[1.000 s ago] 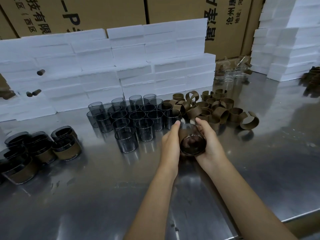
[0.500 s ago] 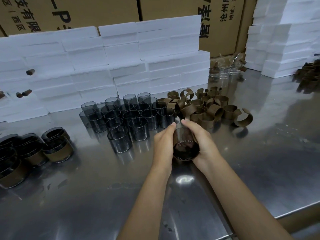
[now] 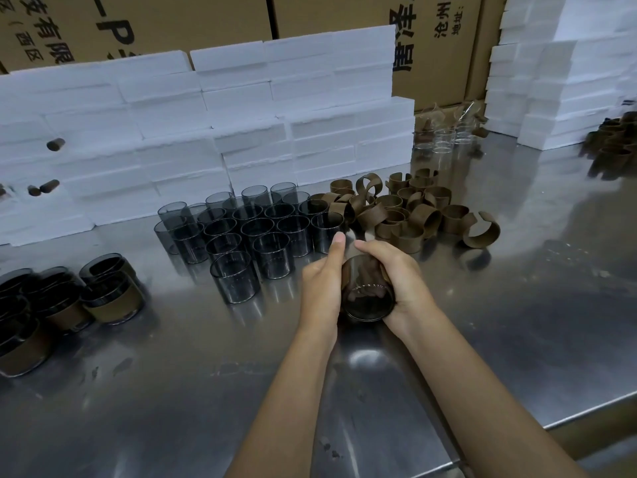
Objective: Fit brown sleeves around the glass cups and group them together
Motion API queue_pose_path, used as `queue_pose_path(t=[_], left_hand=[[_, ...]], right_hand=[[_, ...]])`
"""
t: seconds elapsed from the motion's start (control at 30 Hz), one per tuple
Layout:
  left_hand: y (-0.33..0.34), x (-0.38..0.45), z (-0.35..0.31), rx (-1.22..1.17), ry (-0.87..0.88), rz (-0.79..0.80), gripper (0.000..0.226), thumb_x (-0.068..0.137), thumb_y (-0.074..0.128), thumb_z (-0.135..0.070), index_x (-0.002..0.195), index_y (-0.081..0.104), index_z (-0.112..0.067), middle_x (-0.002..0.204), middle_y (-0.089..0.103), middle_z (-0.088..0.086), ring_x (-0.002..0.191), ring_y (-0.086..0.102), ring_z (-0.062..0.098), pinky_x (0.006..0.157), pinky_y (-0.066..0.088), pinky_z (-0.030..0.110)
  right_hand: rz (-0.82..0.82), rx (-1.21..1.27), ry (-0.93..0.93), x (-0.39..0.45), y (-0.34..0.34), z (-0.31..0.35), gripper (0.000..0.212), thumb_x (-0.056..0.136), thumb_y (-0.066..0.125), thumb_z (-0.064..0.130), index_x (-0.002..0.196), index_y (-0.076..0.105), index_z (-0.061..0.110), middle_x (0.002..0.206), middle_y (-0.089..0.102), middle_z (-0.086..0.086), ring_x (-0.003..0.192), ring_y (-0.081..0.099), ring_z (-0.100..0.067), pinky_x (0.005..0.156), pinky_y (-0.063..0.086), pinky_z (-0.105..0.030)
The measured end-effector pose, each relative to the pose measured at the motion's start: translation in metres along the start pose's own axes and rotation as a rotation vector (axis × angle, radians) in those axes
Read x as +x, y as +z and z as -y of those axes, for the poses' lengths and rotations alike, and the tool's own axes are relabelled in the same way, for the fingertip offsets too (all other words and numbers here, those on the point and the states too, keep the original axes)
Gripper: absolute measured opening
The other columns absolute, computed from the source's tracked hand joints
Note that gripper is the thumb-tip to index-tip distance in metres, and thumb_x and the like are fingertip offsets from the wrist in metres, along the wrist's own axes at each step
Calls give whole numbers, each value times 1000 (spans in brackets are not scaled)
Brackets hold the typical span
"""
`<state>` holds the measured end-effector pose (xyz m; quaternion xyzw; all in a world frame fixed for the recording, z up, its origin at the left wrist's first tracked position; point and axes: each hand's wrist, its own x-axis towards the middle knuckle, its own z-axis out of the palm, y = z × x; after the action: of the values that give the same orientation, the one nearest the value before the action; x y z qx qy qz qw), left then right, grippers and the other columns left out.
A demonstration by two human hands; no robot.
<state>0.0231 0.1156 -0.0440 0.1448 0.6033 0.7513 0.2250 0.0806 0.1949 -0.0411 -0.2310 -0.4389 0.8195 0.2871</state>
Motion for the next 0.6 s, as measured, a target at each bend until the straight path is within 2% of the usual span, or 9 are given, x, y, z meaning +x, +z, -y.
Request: queue_pose_path(t=[0.07,0.17,0.23,0.3,0.37,0.43,0.5,0.57,0.6], left_hand=[[-1,0,0,66,10,38,43,95,62,-58,71,80,-28,82,79,1,74,75,12,57,54,20],[-5,-3,-1,232,67,216,34,78,68,-70,93,75,-41,91,76,-10,72,71,8,49,49,22],[-5,-5,2,287,83,301,45,69,77,-65,108,68,-45,102,74,-13,78,73,7,55,54,24],[-3,-5,4,130,43,260,55,72,86,-44,121,63,-33,113,72,1,84,76,14,62,59,30],[-3,-2,0,-176,-38,179,40,87,79,-21,122,61,-14,108,72,14,85,75,24,69,63,38],[-10,2,-6,-439,-116,183,23,96,63,-17,115,64,-4,100,73,15,90,73,26,78,62,39],[-18,2,-12,-621,-183,233,33,92,59,-21,115,64,1,106,72,21,95,73,31,79,61,37],[-22,0,-15,-694,-219,267,44,92,55,-25,125,61,4,124,68,28,105,69,42,81,57,35],[-23,-1,-16,-704,-226,275,47,94,52,-25,131,58,5,131,64,30,109,68,45,84,55,35]], right_hand=[[-65,-4,-53,0,0,2,11,86,77,15,76,75,10,71,74,-8,61,71,-18,55,58,-26],[-209,-89,-236,5,-4,5,27,95,71,24,76,73,5,66,70,-2,60,64,-11,57,53,-22],[-245,-153,-348,6,-6,5,43,100,65,30,60,68,15,57,65,6,56,60,-4,56,50,-17],[-265,-162,-324,5,-5,5,52,100,62,40,53,68,21,60,67,5,59,63,-5,56,50,-19],[-200,-80,-212,4,-4,6,46,102,56,45,70,78,20,82,76,-1,79,71,-12,64,55,-23],[-71,6,-120,5,-3,6,41,105,48,42,104,78,13,106,76,-5,101,70,-19,81,54,-29],[22,47,-51,5,-2,5,40,104,46,38,118,70,10,104,75,-3,97,67,-19,86,49,-32],[89,35,-2,4,0,2,44,103,46,37,124,68,5,90,71,1,92,62,-17,84,46,-31],[118,18,10,3,1,2,49,102,45,37,129,65,1,89,69,0,94,61,-18,85,45,-32]])
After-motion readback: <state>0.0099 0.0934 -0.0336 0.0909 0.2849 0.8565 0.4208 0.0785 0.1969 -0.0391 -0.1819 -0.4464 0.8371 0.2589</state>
